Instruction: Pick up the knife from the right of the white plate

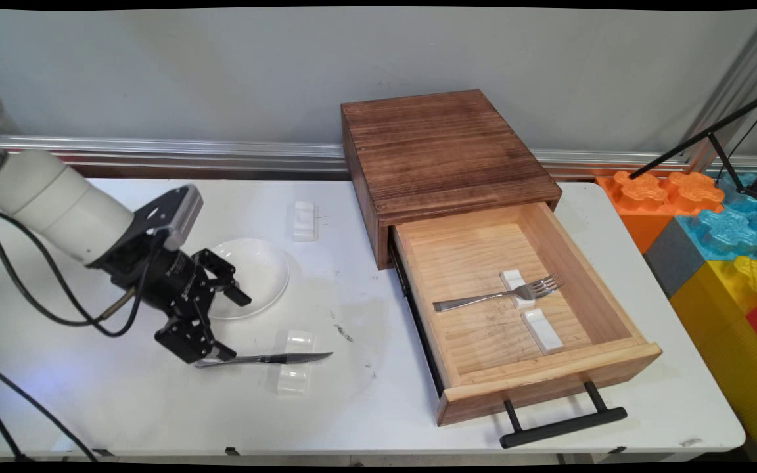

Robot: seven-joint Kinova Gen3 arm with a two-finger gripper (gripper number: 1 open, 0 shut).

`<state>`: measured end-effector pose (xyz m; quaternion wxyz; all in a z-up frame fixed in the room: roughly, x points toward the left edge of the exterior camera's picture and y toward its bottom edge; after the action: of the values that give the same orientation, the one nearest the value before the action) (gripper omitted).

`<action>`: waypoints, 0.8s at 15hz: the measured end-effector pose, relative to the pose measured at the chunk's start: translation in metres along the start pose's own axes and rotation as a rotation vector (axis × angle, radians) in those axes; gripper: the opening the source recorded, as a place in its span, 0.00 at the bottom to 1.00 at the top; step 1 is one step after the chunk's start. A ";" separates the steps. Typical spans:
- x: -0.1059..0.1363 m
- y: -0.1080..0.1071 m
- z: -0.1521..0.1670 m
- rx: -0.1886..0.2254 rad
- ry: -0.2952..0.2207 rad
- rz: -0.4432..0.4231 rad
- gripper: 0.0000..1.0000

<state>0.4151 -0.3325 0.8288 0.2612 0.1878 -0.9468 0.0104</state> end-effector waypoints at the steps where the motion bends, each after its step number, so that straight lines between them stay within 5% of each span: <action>1: -0.007 0.000 0.003 0.002 0.001 0.003 1.00; 12: -0.050 0.002 0.033 0.004 0.064 0.019 1.00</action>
<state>0.4380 -0.3166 0.7756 0.2907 0.1790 -0.9397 0.0207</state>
